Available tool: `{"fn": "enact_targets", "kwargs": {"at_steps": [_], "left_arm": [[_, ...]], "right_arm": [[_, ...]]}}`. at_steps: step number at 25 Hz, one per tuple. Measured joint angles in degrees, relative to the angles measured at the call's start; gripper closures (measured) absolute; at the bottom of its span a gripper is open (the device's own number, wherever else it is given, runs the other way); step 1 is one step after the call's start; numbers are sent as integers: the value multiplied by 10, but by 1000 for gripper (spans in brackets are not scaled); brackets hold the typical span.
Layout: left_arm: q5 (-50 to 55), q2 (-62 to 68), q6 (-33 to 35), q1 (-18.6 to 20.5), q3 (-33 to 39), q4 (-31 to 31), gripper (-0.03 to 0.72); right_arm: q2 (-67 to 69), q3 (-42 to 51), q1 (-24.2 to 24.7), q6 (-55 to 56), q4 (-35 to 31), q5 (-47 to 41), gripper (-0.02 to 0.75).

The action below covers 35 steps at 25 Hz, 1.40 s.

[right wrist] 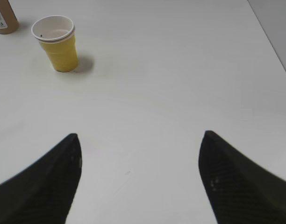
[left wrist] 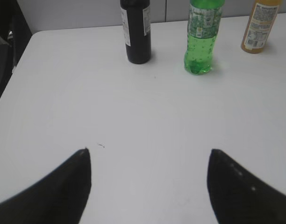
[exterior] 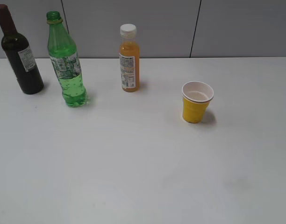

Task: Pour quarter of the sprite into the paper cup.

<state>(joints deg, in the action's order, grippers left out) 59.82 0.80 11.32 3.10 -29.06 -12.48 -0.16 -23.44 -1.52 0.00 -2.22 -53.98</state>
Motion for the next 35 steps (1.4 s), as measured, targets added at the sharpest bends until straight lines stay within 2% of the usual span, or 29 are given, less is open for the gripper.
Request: {"fn": "enact_targets", "kwargs": {"at_steps": [14, 19, 24, 29, 35], "left_arm": [[0, 0, 0, 0, 0, 0, 99], [0, 0, 0, 0, 0, 0, 99], [0, 0, 0, 0, 0, 0, 99], [0, 0, 0, 0, 0, 0, 99], [0, 0, 0, 0, 0, 0, 99]], "right_arm": [[0, 0, 0, 0, 0, 0, 145], [0, 0, 0, 0, 0, 0, 87], [0, -5, 0, -4, 1, 3, 75], [21, -14, 0, -23, 5, 34, 73], [84, -16, 0, -53, 4, 122, 72]]}}
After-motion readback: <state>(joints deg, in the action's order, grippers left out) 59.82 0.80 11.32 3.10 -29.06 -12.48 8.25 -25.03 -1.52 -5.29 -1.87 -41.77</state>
